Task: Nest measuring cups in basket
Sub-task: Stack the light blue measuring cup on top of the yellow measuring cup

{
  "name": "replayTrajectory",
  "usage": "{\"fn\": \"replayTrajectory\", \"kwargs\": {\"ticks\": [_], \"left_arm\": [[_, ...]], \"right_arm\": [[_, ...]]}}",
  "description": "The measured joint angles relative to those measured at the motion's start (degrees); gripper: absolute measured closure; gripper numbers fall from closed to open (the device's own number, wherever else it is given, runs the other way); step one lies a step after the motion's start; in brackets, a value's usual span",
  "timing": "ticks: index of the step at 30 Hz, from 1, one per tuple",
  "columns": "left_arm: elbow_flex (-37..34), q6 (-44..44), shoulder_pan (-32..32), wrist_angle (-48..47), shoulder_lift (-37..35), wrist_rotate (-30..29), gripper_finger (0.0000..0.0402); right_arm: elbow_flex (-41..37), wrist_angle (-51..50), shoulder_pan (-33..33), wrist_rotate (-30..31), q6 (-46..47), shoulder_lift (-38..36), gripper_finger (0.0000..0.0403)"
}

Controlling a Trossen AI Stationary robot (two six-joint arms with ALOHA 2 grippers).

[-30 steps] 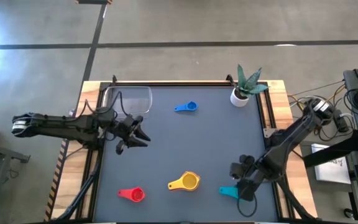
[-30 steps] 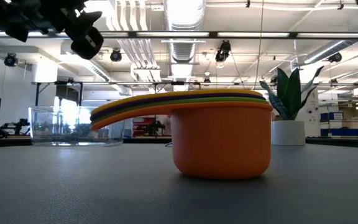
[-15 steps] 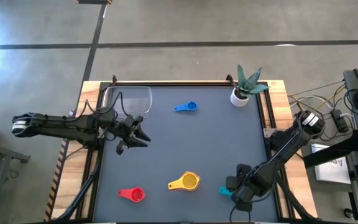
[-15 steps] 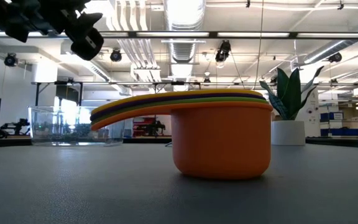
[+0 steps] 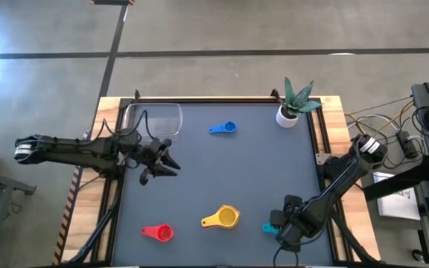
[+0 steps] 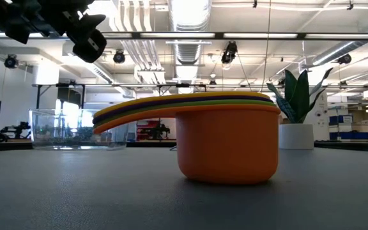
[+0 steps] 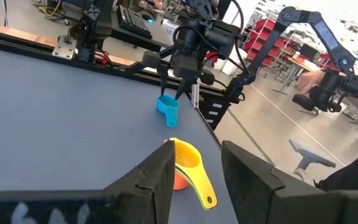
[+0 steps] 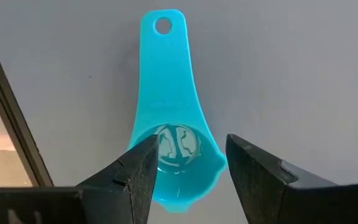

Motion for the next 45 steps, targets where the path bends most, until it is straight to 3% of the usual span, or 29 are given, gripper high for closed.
{"fn": "replayTrajectory", "kwargs": {"ticks": [27,36,45], "left_arm": [[0.0,0.12,0.0,-0.09,0.0,0.09,0.0287],[0.0,0.15,0.0,-0.09,0.0,0.13,0.0287],[0.0,0.9,-0.01,-0.21,0.09,0.13,0.0287]], "right_arm": [[-0.35,-0.27,0.02,1.25,-0.03,-2.09,0.0225],[-6.66,0.18,0.18,1.26,5.07,-8.17,0.0225],[-12.78,9.47,0.64,1.16,7.51,-9.49,0.0225]]}}
